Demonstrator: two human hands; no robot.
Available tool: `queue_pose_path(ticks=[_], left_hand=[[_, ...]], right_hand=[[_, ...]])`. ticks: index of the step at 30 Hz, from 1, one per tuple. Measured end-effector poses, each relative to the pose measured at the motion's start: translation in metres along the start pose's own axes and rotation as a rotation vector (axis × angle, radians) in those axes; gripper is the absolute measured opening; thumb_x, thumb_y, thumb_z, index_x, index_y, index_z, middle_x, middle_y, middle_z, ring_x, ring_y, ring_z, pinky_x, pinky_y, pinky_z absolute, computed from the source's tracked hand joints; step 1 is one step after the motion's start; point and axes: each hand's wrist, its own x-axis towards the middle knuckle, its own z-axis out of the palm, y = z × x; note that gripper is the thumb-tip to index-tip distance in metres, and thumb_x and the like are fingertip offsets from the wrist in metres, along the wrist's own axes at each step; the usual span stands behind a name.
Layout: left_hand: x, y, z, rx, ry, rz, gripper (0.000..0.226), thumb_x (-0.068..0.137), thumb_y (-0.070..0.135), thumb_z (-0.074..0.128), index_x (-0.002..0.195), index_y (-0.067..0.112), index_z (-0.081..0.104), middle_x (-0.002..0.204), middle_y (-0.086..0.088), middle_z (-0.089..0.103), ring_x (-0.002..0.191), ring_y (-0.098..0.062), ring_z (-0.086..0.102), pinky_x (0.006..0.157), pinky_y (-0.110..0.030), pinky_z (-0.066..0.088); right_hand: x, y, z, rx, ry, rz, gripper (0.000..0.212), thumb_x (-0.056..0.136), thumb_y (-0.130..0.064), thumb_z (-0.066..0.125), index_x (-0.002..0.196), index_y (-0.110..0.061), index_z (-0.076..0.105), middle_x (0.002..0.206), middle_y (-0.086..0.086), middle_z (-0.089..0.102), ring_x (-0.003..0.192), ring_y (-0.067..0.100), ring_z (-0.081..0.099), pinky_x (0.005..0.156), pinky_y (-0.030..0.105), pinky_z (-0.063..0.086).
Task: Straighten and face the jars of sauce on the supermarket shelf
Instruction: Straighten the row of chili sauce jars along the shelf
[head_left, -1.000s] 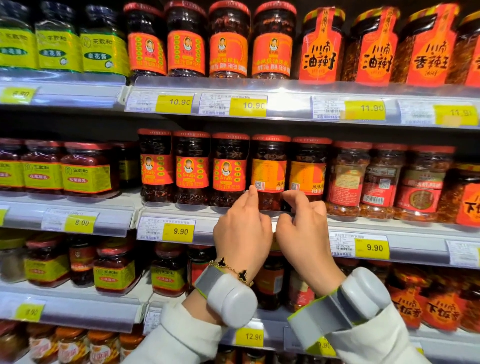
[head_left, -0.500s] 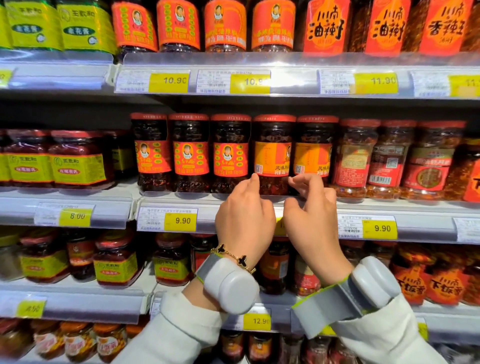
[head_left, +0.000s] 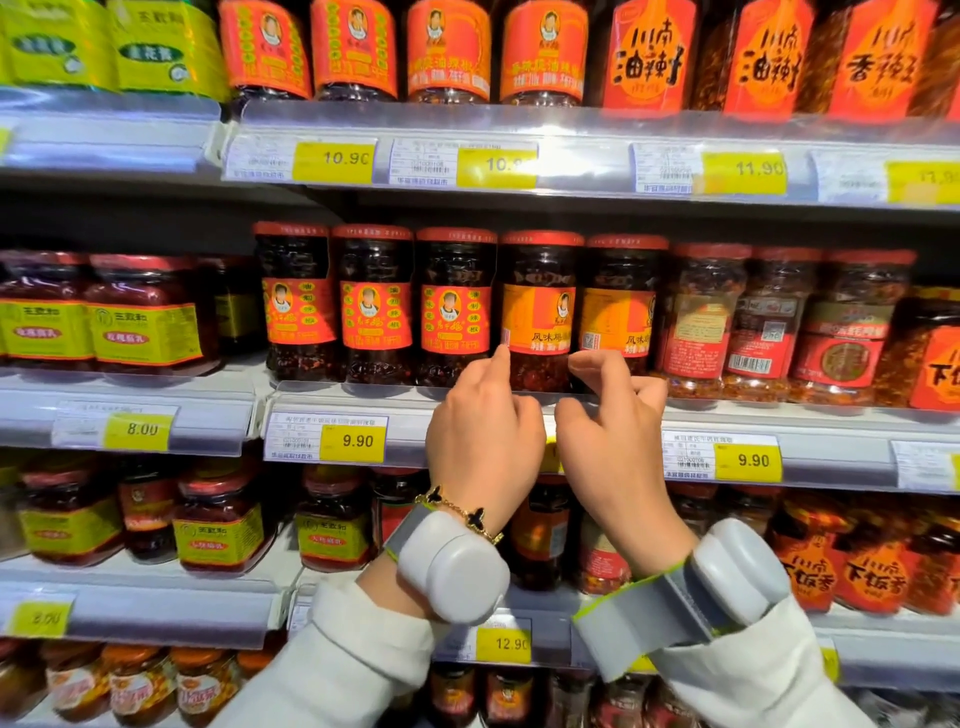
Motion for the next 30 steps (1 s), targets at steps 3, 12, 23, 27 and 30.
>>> queue_pose_path(ticks=[3,12,23,27,30], left_hand=[[-0.003,0.001,-0.001,0.009,0.038,0.011,0.049,0.086,0.021,0.047,0.135,0.018,0.043,0.131,0.000,0.048,0.108,-0.025,0.053,0.079,-0.034,0.041],[0.004,0.003,-0.001,-0.009,-0.010,-0.039,0.051,0.088,0.020,0.046,0.138,0.014,0.039,0.132,-0.006,0.052,0.114,-0.027,0.050,0.085,-0.034,0.039],[0.009,0.003,-0.004,-0.027,0.016,-0.071,0.048,0.086,0.021,0.049,0.133,0.016,0.046,0.128,-0.007,0.054,0.114,-0.026,0.050,0.090,-0.034,0.039],[0.010,0.004,-0.003,-0.017,-0.002,-0.078,0.049,0.086,0.022,0.048,0.134,0.015,0.045,0.130,-0.007,0.054,0.116,-0.027,0.050,0.091,-0.034,0.039],[0.010,0.004,-0.004,-0.005,-0.007,-0.075,0.049,0.086,0.023,0.047,0.135,0.016,0.045,0.132,-0.005,0.053,0.117,-0.026,0.050,0.091,-0.033,0.040]], right_hand=[[0.003,0.002,0.002,-0.097,-0.033,-0.018,0.047,0.076,-0.006,0.047,0.122,-0.017,0.043,0.102,-0.005,0.053,0.106,0.019,0.029,0.099,0.041,0.031],[0.004,0.000,0.002,-0.063,-0.007,-0.002,0.038,0.075,-0.009,0.047,0.111,-0.019,0.048,0.086,-0.013,0.037,0.106,0.020,0.029,0.098,0.044,0.033],[0.008,-0.003,0.000,-0.014,-0.048,0.010,0.040,0.077,-0.004,0.045,0.115,-0.015,0.048,0.079,-0.013,0.031,0.114,0.027,0.035,0.102,0.045,0.032],[0.007,0.000,-0.001,-0.003,-0.038,-0.023,0.038,0.075,-0.003,0.046,0.111,-0.016,0.049,0.083,-0.013,0.035,0.115,0.028,0.037,0.100,0.041,0.034],[0.008,0.001,-0.002,0.022,-0.066,0.012,0.042,0.076,-0.005,0.045,0.115,-0.019,0.046,0.097,-0.015,0.040,0.119,0.019,0.030,0.100,0.032,0.030]])
